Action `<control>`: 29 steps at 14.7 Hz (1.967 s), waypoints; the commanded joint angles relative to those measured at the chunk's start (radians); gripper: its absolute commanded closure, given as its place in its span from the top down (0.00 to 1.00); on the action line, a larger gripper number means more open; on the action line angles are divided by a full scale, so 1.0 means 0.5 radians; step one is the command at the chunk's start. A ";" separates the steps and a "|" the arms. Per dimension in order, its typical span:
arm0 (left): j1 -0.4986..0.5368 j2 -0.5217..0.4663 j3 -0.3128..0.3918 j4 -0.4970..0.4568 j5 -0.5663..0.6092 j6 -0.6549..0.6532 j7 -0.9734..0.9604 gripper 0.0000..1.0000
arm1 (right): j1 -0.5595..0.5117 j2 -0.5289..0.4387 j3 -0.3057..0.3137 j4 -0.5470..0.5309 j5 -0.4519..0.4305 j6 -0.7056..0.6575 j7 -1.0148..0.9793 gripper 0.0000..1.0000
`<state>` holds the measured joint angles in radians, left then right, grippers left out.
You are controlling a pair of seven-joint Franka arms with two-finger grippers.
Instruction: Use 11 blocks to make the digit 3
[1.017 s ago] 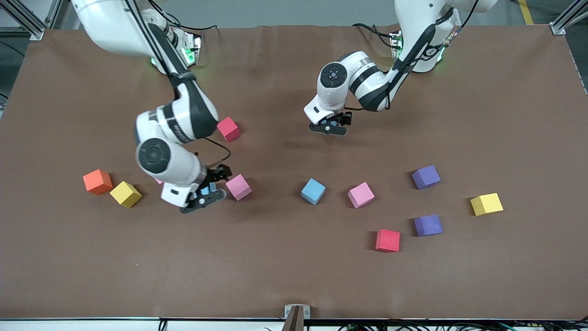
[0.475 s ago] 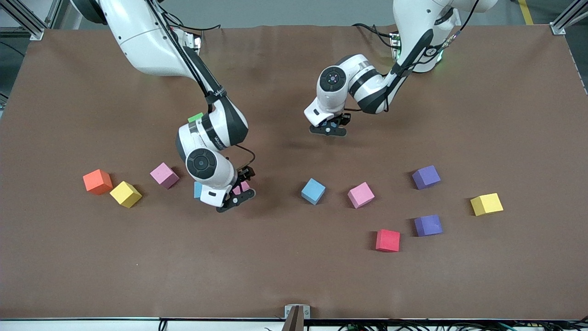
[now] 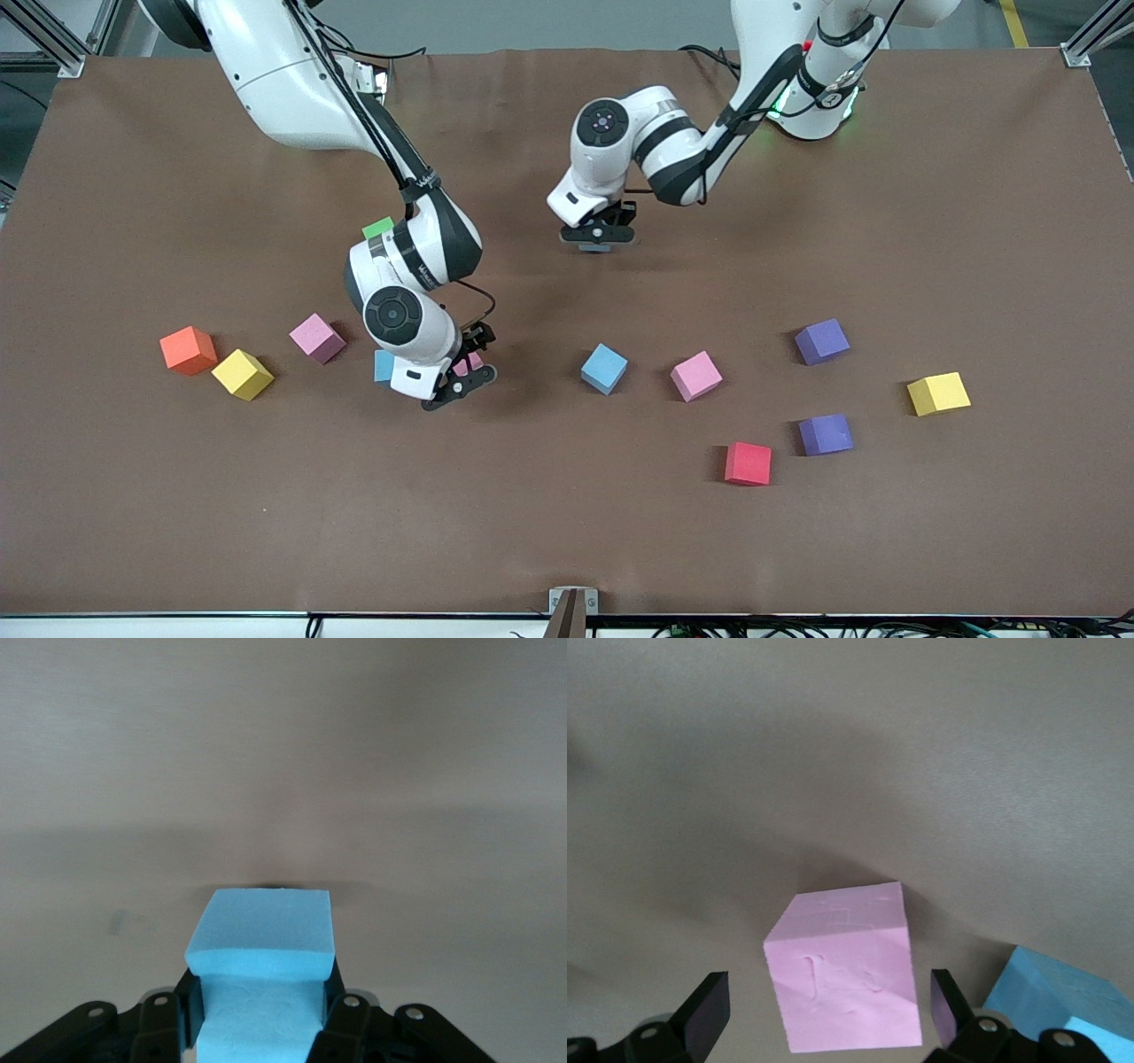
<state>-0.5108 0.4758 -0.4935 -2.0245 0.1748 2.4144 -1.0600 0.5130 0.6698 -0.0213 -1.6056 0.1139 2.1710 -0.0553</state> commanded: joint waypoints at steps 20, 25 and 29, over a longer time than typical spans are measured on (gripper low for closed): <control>-0.224 0.315 0.017 0.374 0.159 -0.230 -0.202 0.36 | 0.005 0.081 -0.013 -0.062 -0.053 0.076 -0.003 0.41; -0.236 0.371 0.017 0.432 0.169 -0.233 -0.202 0.37 | -0.035 -0.005 -0.025 -0.056 -0.047 0.033 0.432 0.24; -0.227 0.361 0.017 0.432 0.172 -0.233 -0.203 0.99 | -0.169 -0.228 -0.095 -0.038 -0.016 -0.228 0.797 0.13</control>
<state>-0.6153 0.6455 -0.4900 -1.8336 0.2370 2.3110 -1.1414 0.4871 0.6460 -0.0747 -1.5922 0.0979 2.1107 0.2467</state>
